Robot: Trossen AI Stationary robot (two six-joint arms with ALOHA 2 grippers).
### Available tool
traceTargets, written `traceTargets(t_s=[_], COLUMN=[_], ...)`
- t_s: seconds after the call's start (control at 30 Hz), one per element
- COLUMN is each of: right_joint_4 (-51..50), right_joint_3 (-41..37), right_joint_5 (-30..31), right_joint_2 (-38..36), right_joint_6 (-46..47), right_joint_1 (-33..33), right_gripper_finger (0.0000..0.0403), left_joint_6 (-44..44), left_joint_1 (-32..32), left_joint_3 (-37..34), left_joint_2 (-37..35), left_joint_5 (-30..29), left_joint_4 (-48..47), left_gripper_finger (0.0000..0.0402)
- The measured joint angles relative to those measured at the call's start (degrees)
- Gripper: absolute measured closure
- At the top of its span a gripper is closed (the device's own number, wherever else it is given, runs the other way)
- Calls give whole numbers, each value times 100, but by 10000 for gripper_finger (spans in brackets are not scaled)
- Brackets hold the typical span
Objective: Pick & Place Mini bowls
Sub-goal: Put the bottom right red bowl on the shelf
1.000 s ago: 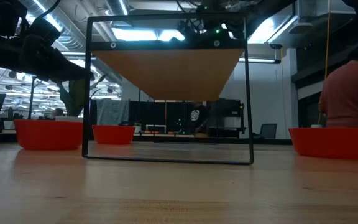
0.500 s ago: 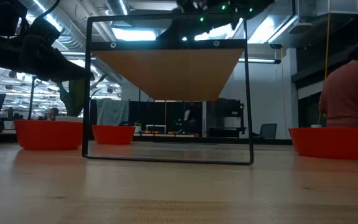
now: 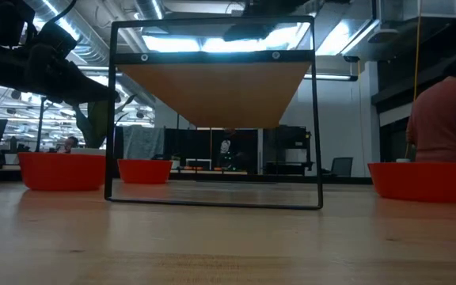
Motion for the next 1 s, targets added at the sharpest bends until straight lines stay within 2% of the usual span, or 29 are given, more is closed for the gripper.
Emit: traceTargets(t_s=[0.27, 0.4, 0.67, 1.0], right_joint_4=[-1496, -1990, -3139, -4954], right_joint_3=[0, 0, 0, 0], right_joint_5=[754, 944, 948, 731], right_joint_2=[-477, -649, -921, -996], right_joint_6=[-54, 51, 497, 1835], right_joint_1=[491, 695, 1031, 1802], right_gripper_finger=[403, 403, 403, 403], left_joint_6=[-2, -1, -2, -1], left_joint_1=[1, 2, 2, 2], left_joint_3=[0, 0, 0, 0], left_joint_2=[-2, -1, 0, -2], left_joint_5=[0, 0, 0, 0], left_joint_4=[-2, -1, -2, 0], left_gripper_finger=[398, 398, 398, 397])
